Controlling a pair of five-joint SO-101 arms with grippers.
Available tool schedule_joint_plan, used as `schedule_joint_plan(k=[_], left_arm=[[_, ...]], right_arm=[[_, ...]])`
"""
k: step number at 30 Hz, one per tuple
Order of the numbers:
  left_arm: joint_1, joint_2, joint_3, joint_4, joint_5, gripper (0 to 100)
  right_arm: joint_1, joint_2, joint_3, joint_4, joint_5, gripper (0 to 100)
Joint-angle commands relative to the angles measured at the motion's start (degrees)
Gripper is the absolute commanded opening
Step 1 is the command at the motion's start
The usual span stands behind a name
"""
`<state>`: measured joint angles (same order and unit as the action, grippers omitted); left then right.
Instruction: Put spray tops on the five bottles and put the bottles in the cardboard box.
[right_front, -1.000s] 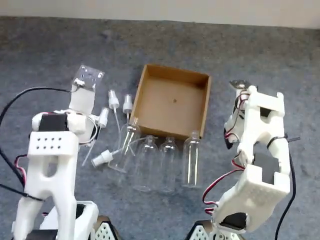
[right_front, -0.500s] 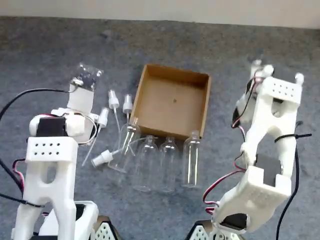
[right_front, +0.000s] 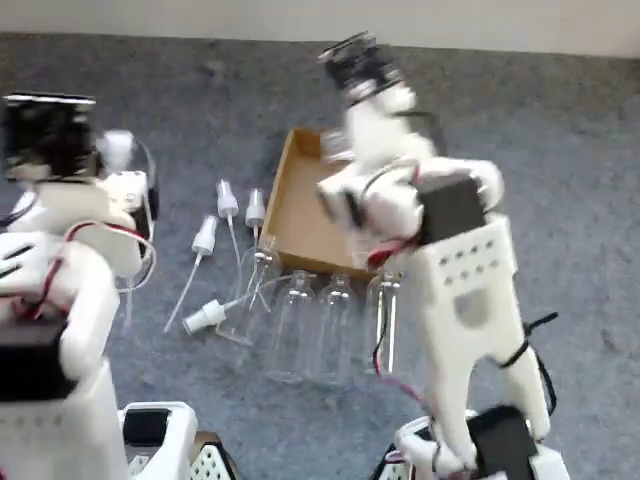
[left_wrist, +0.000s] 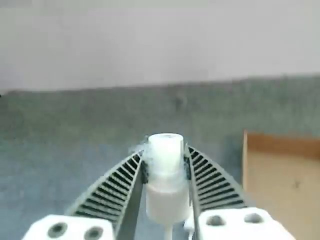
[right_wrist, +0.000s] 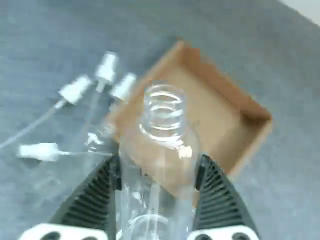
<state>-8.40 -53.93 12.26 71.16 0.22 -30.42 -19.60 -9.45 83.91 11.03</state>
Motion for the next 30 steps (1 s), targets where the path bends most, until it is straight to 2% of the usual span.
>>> schedule_joint_plan(k=[1,8,13,17,23,30], left_arm=[[1.0,-0.9,-8.5,-3.8,9.4,0],[1.0,-1.0,-12.2,-3.9,16.9,0],[1.0,-1.0,-12.4,-5.0,24.9,0],[1.1,-0.8,-8.9,-9.3,25.4,0],[1.3,-1.0,-0.6,-19.5,25.5,0],[5.6,-0.6,4.1,-27.3,25.4,0]], right_arm=[[-8.0,-10.1,14.2,-12.9,-1.0,0.3],[-14.5,-29.5,48.3,-35.6,-1.0,0.3],[-18.9,-32.0,55.7,-45.1,-1.0,0.3],[-21.7,-32.9,57.3,-46.3,-0.7,0.3],[-21.9,-34.9,57.3,-46.1,-0.8,0.3],[-21.9,-35.2,57.4,-46.1,-0.9,0.3]])
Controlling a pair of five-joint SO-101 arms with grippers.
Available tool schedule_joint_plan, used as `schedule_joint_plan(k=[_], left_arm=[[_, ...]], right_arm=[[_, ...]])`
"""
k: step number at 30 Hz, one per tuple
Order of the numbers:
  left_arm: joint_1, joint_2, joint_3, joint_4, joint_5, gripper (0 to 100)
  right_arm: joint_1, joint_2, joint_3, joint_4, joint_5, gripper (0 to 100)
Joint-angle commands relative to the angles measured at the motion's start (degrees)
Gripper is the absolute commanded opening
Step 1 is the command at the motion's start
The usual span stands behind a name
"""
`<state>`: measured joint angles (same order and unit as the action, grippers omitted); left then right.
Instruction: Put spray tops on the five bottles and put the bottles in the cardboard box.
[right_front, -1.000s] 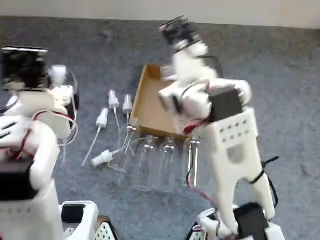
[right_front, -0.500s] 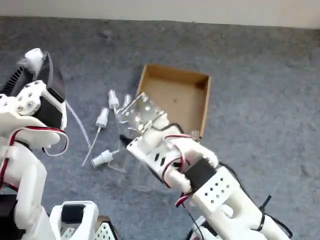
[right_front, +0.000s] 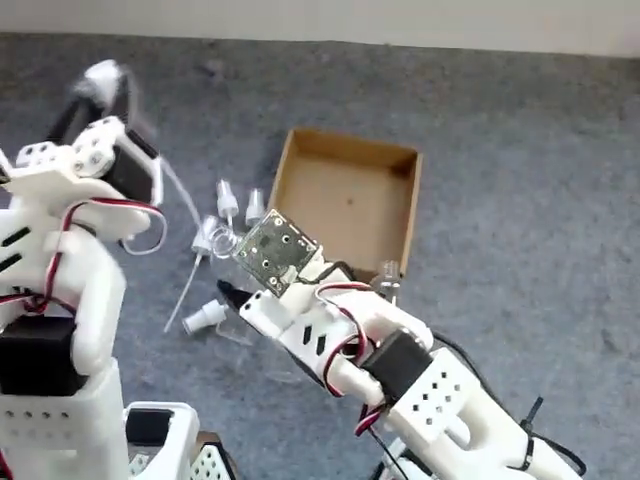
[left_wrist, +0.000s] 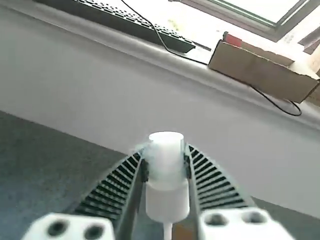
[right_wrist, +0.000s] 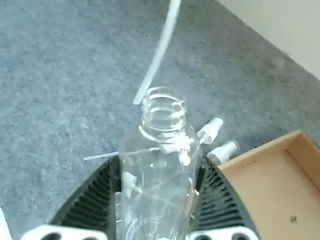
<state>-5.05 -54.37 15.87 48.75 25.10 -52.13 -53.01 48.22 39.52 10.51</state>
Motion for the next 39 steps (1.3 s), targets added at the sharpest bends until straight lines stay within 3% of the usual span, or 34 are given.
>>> schedule_joint_plan(k=[1,10,20,27,31,39], left_arm=[[2.6,-0.1,0.5,-5.5,0.5,0],[3.8,-0.3,0.7,-5.5,0.3,0],[3.9,-1.2,11.0,-5.5,0.5,0],[8.8,-12.8,19.2,-3.6,0.2,0],[13.1,-18.9,27.6,-1.6,-4.6,0],[16.1,-25.5,37.1,-1.7,-4.8,0]], right_arm=[[-0.2,-1.8,-0.3,-1.7,-0.4,0.3],[0.0,-1.9,1.1,-1.6,-0.4,0.3],[0.2,-1.9,1.1,-1.6,-0.4,0.3],[0.2,-1.9,1.1,-1.7,0.0,0.3],[0.2,-1.9,1.2,-1.6,0.0,0.4],[7.0,-1.9,1.1,-2.2,-0.6,0.4]])
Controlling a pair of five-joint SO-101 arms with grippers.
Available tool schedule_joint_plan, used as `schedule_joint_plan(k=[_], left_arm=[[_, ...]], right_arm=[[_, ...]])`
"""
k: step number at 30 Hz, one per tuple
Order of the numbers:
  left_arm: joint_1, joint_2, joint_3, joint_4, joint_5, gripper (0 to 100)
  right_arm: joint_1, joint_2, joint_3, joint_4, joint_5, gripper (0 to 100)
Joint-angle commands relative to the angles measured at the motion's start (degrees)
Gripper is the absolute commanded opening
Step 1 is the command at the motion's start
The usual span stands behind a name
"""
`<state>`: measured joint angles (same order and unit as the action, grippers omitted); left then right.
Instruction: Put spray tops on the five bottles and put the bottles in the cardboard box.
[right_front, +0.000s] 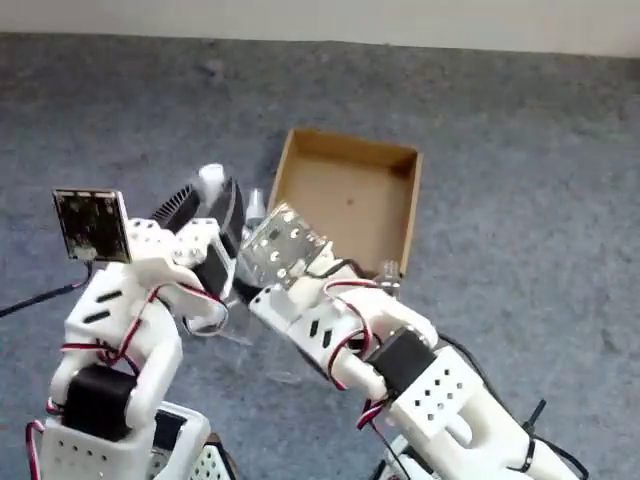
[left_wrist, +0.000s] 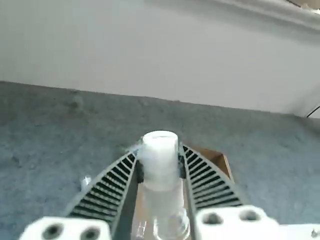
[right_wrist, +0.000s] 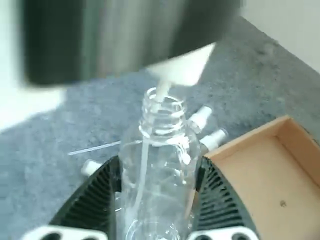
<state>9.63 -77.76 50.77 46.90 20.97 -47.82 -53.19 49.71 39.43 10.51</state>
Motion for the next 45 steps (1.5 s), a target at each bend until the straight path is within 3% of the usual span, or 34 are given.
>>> schedule_joint_plan(k=[1,4,8,18,23,31,38,45], left_arm=[[1.5,-2.5,3.2,0.2,-0.7,0],[2.3,-2.5,6.3,0.1,-0.9,0],[2.4,-2.4,8.7,-2.1,-1.0,0],[2.9,-2.4,11.2,-4.5,-5.3,0],[7.3,-2.4,12.2,-4.4,-7.7,0],[7.8,-2.6,13.5,-4.3,-7.8,1],[4.3,-2.9,13.0,-4.4,-7.8,18],[-0.5,-4.4,9.5,-1.4,-7.9,19]], right_arm=[[2.8,-1.7,-0.4,-3.3,-1.6,0.4],[2.8,-1.8,1.4,-7.9,-4.8,0.4],[1.8,-1.8,4.7,-12.3,-3.6,0.4],[2.7,-1.8,5.8,-12.5,-0.6,0.4],[2.8,-1.5,5.7,-12.6,-0.9,0.4],[2.8,-1.7,5.7,-12.7,-0.9,0.4],[2.8,-1.7,5.8,-12.5,-0.8,0.4],[6.4,-1.2,5.7,-12.5,-0.8,0.3]])
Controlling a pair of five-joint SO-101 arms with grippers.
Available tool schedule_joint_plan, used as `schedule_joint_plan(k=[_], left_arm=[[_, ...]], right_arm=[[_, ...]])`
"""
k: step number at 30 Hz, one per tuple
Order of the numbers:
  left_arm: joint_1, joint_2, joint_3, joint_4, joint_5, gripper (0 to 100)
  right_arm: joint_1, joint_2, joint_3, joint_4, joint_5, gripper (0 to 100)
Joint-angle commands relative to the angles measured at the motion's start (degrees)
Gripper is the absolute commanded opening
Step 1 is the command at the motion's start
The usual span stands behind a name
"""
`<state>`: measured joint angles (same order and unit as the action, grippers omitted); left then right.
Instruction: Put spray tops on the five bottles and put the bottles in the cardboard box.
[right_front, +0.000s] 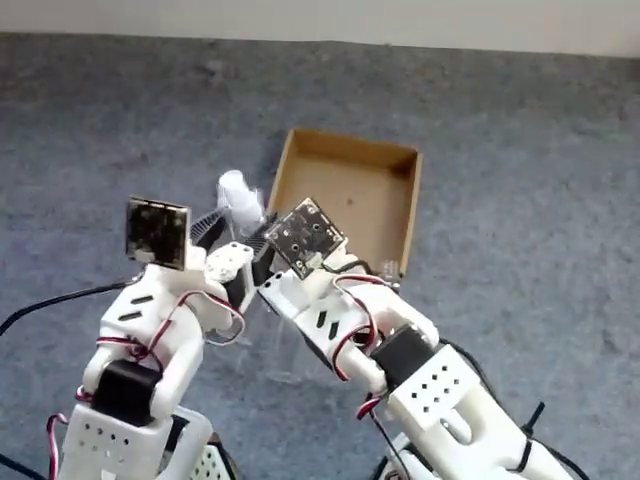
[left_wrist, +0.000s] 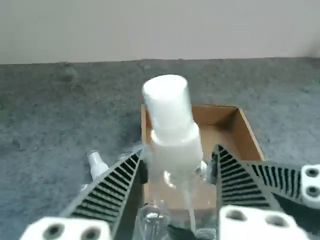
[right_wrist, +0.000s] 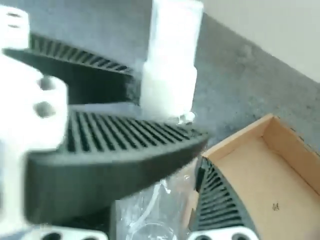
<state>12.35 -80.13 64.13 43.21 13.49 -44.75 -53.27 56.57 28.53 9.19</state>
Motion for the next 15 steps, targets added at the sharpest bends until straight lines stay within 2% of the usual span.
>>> schedule_joint_plan(k=[1,6,8,11,15], left_arm=[[-3.7,-3.2,-4.0,3.3,-0.4,19],[-6.3,-11.0,-1.4,5.1,-1.2,19],[-6.0,-12.8,0.5,5.1,-6.6,19],[-6.0,-11.9,3.4,4.6,-9.9,19],[-3.9,-6.6,3.4,2.5,-10.2,21]], right_arm=[[5.1,-1.1,-1.6,-1.7,0.5,0.3],[11.3,3.3,-11.3,-1.4,0.4,0.3],[13.0,8.7,-16.9,-1.3,0.4,0.3],[13.5,17.6,-26.8,1.4,0.1,0.3],[12.9,27.7,-41.5,9.6,-5.6,0.3]])
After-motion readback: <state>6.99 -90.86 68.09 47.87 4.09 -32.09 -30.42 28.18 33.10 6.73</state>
